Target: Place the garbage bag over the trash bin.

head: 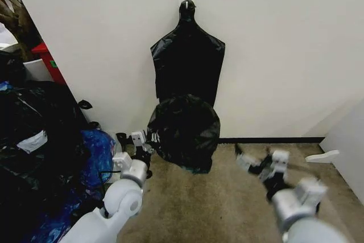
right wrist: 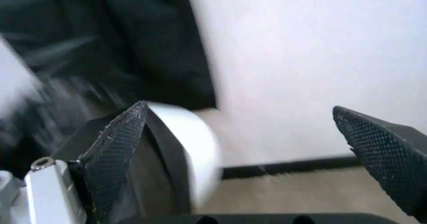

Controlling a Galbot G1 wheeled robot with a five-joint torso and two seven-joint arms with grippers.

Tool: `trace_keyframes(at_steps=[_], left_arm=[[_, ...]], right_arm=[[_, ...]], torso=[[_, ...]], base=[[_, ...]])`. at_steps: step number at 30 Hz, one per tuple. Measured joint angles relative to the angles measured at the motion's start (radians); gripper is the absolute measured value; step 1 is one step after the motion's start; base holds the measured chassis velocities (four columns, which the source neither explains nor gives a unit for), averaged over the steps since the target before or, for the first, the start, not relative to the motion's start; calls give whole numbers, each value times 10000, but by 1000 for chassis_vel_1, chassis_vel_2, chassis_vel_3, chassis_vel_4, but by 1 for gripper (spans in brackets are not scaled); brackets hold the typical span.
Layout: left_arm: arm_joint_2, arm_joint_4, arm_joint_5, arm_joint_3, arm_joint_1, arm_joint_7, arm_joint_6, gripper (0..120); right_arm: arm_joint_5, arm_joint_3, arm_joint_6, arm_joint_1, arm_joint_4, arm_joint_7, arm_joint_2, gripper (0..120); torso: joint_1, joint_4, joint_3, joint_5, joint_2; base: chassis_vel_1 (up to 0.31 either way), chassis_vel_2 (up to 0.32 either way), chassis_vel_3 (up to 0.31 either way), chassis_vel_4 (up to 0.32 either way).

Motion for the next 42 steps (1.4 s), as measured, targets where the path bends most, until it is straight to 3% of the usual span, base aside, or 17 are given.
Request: trace_keyframes(at_steps=[3, 5, 6, 9, 11, 17, 29, 42], left_arm=[[110, 653, 595, -8, 130, 1789, -915, 3], [148, 909, 1036, 1, 105, 2490, -1346, 3], [148, 909, 1036, 1, 105, 2490, -1346, 3], [188, 1228, 1864, 125, -135, 3083, -2027, 3], [222, 1308, 2321, 150, -280, 3297, -2286, 3], [418, 1142, 3055, 190, -365, 3425, -2544, 3], [707, 846, 3475, 171, -296, 3523, -2699, 3], [1026, 311, 3563, 126, 17, 3830, -2909, 3]], right_arm=[[2393, 1910, -769, 187, -938, -1904, -519, 100], [3835, 2619, -1522, 230, -1531, -2947, -787, 100], [3835, 2619, -1522, 230, -1531, -2947, -787, 100], [5572, 3227, -3118, 157, -2549, -4530, -1219, 100], [5779, 3215, -3721, 109, -2921, -5149, -1437, 100], [5259, 2140, -3858, 566, -3079, -5337, -1655, 100], [4030, -450, -3384, 1962, -2453, -4000, -1261, 100], [2912, -2035, -2992, 3893, -3986, -3630, -1093, 100]], torso=[[0, -3, 0, 0, 0], [0, -1, 0, 4, 0], [0, -1, 0, 4, 0], [0, -3, 0, 1, 0], [0, -6, 0, 6, 0], [0, -1, 0, 4, 0], [0, -1, 0, -2, 0], [1, -1, 0, 1, 0]], base=[[0, 0, 0, 0], [0, 0, 0, 0], [0, 0, 0, 0], [0, 0, 0, 0], [0, 0, 0, 0], [0, 0, 0, 0], [0, 0, 0, 0], [0, 0, 0, 0]])
